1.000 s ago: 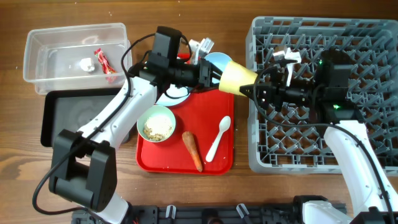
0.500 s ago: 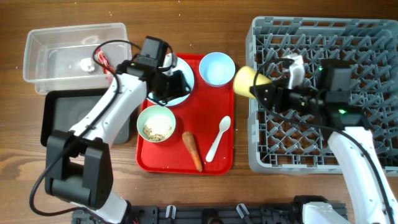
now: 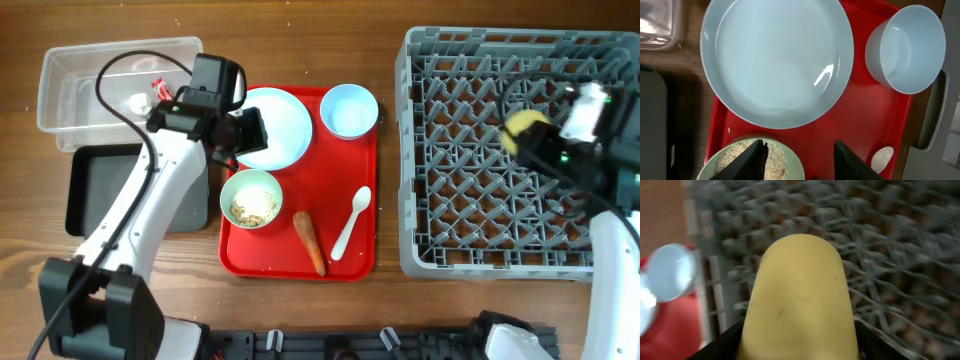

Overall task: Sort waste into correct bins and load items into the dishwasher rack
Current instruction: 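Lower the yellow cup into the dish rack with the right gripper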

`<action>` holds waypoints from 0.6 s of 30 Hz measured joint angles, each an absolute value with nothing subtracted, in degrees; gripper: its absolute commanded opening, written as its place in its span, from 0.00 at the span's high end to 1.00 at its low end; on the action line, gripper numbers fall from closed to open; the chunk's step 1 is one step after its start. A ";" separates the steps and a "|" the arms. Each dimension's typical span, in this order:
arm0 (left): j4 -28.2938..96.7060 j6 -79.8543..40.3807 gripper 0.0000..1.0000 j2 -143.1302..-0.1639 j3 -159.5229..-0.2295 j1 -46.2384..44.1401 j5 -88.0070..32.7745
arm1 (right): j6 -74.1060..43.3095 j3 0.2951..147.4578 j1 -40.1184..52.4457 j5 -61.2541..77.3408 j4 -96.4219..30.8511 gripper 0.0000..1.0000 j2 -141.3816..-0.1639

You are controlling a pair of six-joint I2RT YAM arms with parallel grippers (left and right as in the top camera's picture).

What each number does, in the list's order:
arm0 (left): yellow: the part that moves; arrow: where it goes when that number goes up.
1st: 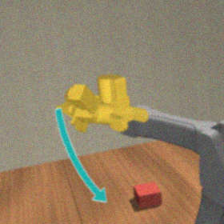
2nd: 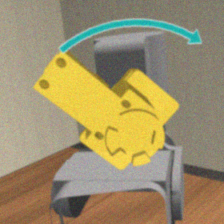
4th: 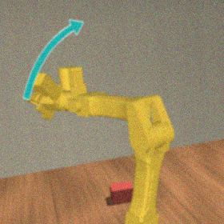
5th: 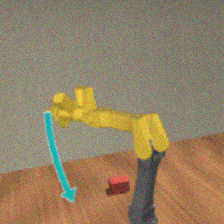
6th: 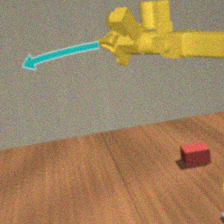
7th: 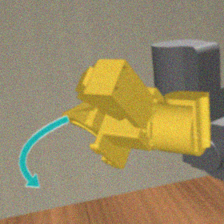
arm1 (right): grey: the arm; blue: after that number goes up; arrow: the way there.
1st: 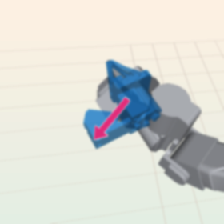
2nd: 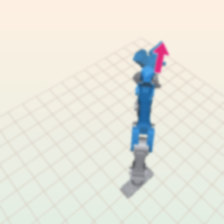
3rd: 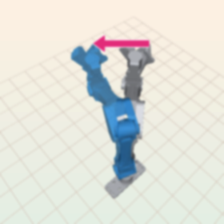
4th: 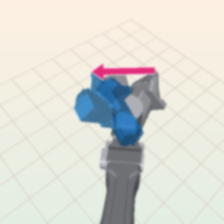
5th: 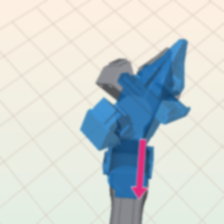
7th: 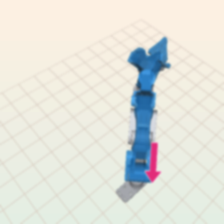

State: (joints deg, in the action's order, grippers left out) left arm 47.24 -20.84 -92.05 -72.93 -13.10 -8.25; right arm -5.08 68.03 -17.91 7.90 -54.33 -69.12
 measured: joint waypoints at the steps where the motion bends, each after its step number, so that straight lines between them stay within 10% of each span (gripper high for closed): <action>1: 47.35 -20.80 0.56 -91.79 -72.93 -13.10 -7.70 | -5.30 68.03 -19.27 6.81 -54.41 0.77 -69.17; 18: 48.66 -20.58 0.56 -91.77 -72.93 -13.10 -6.98 | -12.21 68.10 -42.70 2.87 -57.69 0.75 -79.66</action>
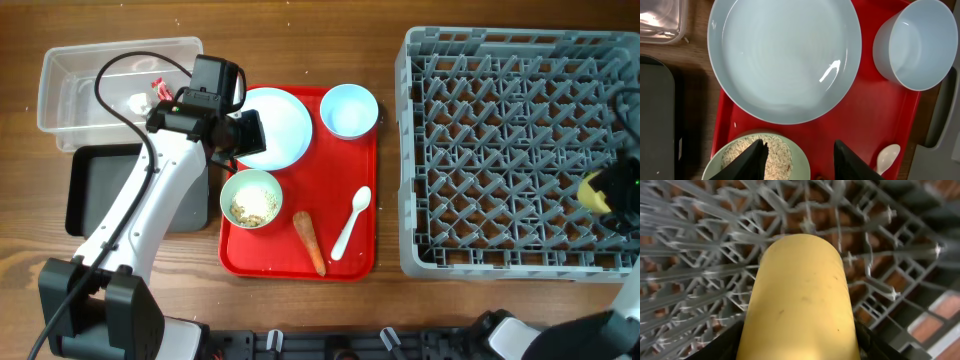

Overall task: Sort waste into correct bins and load items into the dishwasher rack
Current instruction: 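Lower the yellow cup into the dish rack with the right gripper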

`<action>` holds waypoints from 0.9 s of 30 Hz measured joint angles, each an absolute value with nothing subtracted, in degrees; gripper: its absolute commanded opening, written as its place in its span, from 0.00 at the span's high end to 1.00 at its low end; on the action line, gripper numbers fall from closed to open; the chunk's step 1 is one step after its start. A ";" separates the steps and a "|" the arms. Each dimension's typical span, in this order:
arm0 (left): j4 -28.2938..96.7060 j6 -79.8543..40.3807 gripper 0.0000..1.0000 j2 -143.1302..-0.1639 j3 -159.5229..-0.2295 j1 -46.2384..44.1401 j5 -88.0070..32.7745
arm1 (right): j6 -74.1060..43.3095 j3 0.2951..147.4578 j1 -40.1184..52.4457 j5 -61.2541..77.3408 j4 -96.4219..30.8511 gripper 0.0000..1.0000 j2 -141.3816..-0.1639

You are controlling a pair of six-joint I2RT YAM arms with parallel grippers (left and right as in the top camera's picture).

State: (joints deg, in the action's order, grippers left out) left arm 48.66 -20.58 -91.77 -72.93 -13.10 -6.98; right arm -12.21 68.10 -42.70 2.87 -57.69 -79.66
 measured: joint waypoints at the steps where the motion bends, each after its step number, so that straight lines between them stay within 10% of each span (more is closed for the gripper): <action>1: 48.69 -20.58 0.56 -91.77 -72.93 -13.10 -6.87 | -12.38 68.10 -42.87 2.85 -57.93 0.75 -80.18; 7: 48.66 -20.58 0.56 -91.77 -72.93 -13.10 -6.87 | -12.88 68.10 -42.92 2.92 -58.08 0.34 -82.46; 12: 48.66 -20.58 0.56 -91.77 -72.93 -13.10 -6.85 | -13.50 68.07 -42.92 2.92 -58.08 0.19 -82.81; 27: 48.69 -20.58 0.56 -91.77 -72.93 -13.10 -6.85 | -13.67 68.07 -42.92 4.91 -58.41 0.16 -82.83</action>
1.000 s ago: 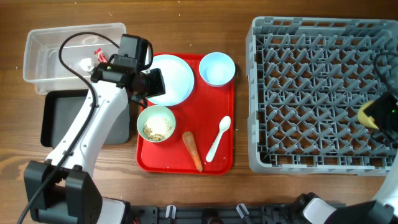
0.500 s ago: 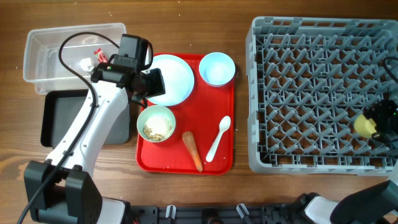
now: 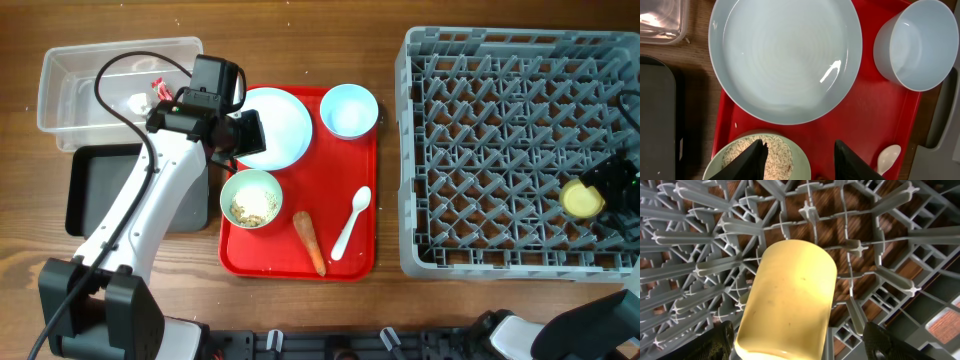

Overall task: Sort waste into correct bins and load items into the dishwasher rack
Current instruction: 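Lower the yellow cup into the dish rack with the right gripper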

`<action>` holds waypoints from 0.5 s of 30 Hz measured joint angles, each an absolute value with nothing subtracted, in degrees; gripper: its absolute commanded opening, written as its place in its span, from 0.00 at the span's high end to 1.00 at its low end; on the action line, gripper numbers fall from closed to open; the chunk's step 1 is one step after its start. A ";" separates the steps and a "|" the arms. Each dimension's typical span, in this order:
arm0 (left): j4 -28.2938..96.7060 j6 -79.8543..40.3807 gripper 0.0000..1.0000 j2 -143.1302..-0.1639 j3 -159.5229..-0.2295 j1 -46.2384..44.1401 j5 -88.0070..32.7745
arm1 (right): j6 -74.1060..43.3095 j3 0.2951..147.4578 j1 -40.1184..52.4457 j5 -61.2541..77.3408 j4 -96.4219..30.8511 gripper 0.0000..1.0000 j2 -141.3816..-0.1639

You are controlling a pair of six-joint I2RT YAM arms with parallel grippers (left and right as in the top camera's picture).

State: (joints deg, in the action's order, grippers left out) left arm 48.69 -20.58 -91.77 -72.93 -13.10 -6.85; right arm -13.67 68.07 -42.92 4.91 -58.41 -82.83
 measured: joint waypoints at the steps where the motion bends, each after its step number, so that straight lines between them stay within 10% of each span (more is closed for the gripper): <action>1: 48.66 -20.58 0.56 -91.77 -72.93 -13.10 -6.85 | -13.67 68.07 -42.92 5.13 -58.52 0.15 -82.83; 10: 48.86 -20.58 0.56 -91.77 -72.93 -13.10 -6.85 | -13.78 68.07 -42.92 11.90 -56.21 0.26 -82.72; 15: 48.88 -20.58 0.56 -91.77 -72.93 -13.10 -6.85 | -11.42 68.07 -42.92 15.64 -57.89 0.72 -79.92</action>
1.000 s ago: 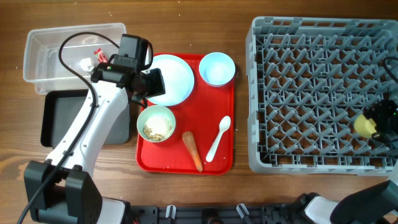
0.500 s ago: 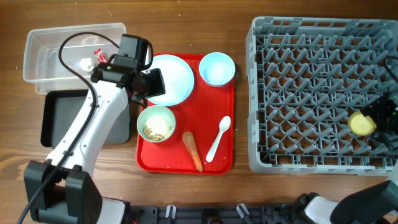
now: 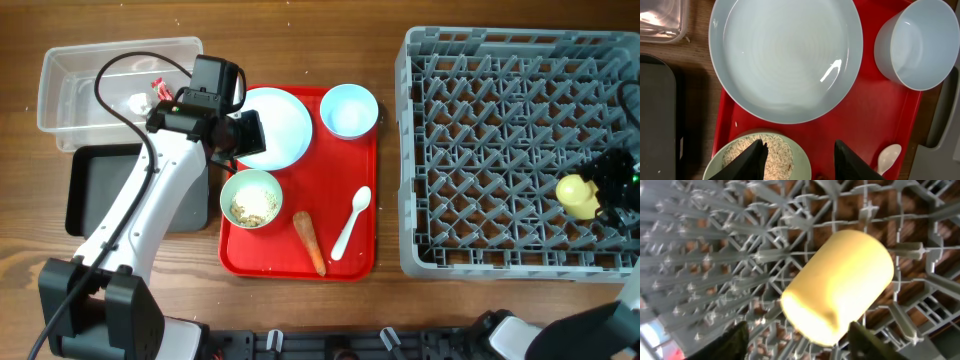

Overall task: Sort waste into correct bins and load items into the dishwasher rack
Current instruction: 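Lower the yellow cup into the dish rack with the right gripper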

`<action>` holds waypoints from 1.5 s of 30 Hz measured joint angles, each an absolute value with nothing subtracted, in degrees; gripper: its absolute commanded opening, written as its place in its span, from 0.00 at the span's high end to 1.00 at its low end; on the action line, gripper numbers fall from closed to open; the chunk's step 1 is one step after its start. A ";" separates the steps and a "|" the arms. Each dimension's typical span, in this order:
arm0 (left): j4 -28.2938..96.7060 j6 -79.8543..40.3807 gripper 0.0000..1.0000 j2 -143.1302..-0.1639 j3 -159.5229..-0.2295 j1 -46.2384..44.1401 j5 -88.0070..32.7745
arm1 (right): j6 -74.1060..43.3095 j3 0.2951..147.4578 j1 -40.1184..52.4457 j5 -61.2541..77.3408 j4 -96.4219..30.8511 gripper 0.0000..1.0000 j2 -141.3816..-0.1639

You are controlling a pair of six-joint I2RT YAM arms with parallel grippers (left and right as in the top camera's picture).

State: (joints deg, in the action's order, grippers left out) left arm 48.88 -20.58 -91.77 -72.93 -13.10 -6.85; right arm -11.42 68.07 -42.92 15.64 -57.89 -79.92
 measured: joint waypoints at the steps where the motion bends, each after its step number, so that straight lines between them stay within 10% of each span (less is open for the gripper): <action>1: 48.88 -20.58 0.56 -91.77 -72.93 -13.10 -6.85 | -11.16 68.10 -42.92 16.36 -58.63 0.77 -78.89; 30: 48.88 -20.58 0.56 -91.77 -72.93 -13.10 -6.83 | -15.86 67.85 -41.28 4.19 -58.06 0.81 -81.56; 45: 48.88 -20.58 0.56 -91.77 -72.93 -13.10 -6.85 | -2.39 67.29 -39.22 25.65 -60.62 0.73 -80.40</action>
